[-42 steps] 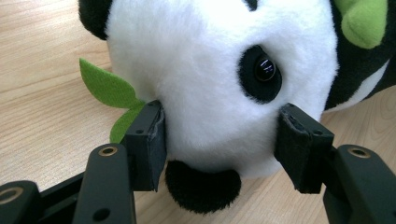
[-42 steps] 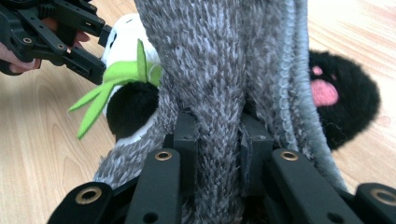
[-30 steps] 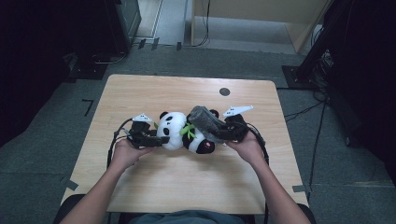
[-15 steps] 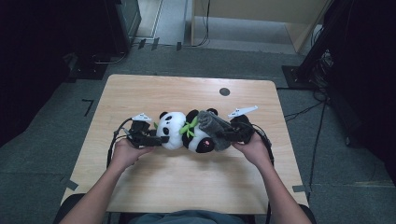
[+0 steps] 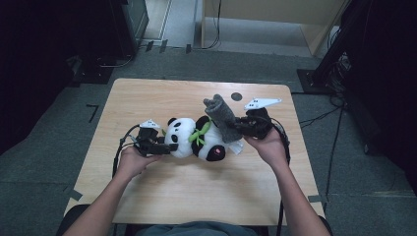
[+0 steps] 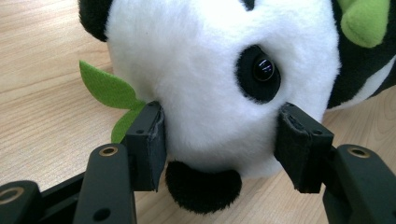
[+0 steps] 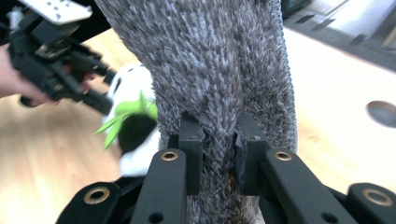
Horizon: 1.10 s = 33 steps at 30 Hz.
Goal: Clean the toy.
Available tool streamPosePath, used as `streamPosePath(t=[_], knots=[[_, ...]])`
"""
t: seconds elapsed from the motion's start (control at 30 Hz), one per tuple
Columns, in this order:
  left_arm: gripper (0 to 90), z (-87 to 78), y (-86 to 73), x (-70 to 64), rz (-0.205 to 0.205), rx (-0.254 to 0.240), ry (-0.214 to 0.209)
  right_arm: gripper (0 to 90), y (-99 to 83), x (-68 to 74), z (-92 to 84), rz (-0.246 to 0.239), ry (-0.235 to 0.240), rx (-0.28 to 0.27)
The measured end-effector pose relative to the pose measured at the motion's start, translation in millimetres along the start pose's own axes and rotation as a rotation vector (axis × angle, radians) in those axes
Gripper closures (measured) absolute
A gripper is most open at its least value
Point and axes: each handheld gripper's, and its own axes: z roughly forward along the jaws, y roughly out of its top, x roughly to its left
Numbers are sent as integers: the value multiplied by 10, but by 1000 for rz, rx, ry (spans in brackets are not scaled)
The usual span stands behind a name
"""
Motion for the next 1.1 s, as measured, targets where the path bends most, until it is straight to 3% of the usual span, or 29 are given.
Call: streamPosePath(t=[0.2, 0.33, 0.6, 0.7, 0.83, 1.0, 1.1], knots=[[405, 1, 0, 2, -3, -2, -2, 765, 73, -160, 120, 15, -49, 66], [404, 0, 1, 4, -4, -1, -3, 723, 44, -198, 300, 19, -42, 113], [404, 0, 1, 2, -2, 0, -1, 553, 91, -150, 418, 3, -41, 56], [405, 0, 2, 3, -5, -2, -2, 622, 89, -164, 455, 33, -39, 54], [404, 1, 4, 6, -7, -3, -4, 696, 67, -152, 496, 30, -51, 76], [404, 1, 3, 5, -10, -6, -6, 719, 20, -181, 472, 30, -58, 78], [405, 0, 5, 3, -11, -5, -6, 724, -57, -235, 442, 64, -55, 71]])
